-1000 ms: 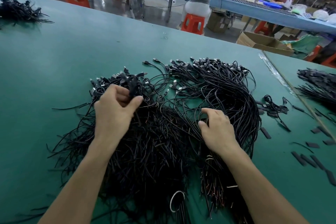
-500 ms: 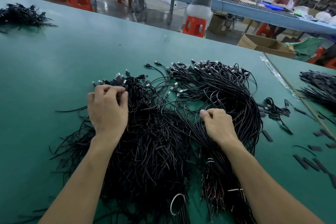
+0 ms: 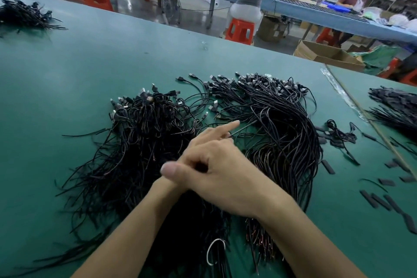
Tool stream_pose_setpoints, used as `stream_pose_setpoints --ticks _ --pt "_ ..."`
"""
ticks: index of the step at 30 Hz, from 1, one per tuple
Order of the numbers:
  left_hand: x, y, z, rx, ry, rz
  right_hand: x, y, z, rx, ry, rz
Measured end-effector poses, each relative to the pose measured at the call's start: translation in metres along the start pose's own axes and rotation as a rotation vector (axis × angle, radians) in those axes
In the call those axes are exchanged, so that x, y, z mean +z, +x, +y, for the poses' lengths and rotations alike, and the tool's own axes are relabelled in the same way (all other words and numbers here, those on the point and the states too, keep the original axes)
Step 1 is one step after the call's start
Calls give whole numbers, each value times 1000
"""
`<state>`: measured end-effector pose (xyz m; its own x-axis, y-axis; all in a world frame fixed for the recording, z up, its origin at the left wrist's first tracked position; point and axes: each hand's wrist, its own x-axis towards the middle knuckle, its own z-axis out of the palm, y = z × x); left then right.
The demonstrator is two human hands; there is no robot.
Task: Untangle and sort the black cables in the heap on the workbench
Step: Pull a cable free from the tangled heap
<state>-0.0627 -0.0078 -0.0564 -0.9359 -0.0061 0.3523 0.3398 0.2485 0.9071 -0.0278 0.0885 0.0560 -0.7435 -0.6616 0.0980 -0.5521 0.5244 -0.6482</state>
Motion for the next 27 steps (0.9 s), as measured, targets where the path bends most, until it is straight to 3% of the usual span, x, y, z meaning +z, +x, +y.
stream_pose_setpoints --ticks 2,4,6,7,9,11,16,18,21,24,27 --pt "1 4 7 137 -43 49 0 -4 2 -32 -1 8" --pt "-10 18 17 50 -34 116 -5 -7 9 12 33 77" --pt "-28 28 20 -40 -56 383 -13 -11 21 114 64 157" --pt "-37 29 23 -9 -65 511 -17 -12 29 172 50 195" --pt "-51 25 28 150 -27 594 -25 -14 44 274 27 235" --pt "-60 19 35 240 -26 561 -31 -13 57 353 -22 289" --pt "-72 10 30 261 163 530 -53 -21 93 615 -404 583" --pt "-73 6 29 239 228 431 -62 -29 106 759 -457 510" --pt "-74 5 29 154 248 241 -56 -35 114 907 -556 230" --pt "-70 3 29 51 444 59 -38 -36 108 789 -707 62" --pt "-57 1 31 -4 763 -66 -22 -31 87 457 -565 141"
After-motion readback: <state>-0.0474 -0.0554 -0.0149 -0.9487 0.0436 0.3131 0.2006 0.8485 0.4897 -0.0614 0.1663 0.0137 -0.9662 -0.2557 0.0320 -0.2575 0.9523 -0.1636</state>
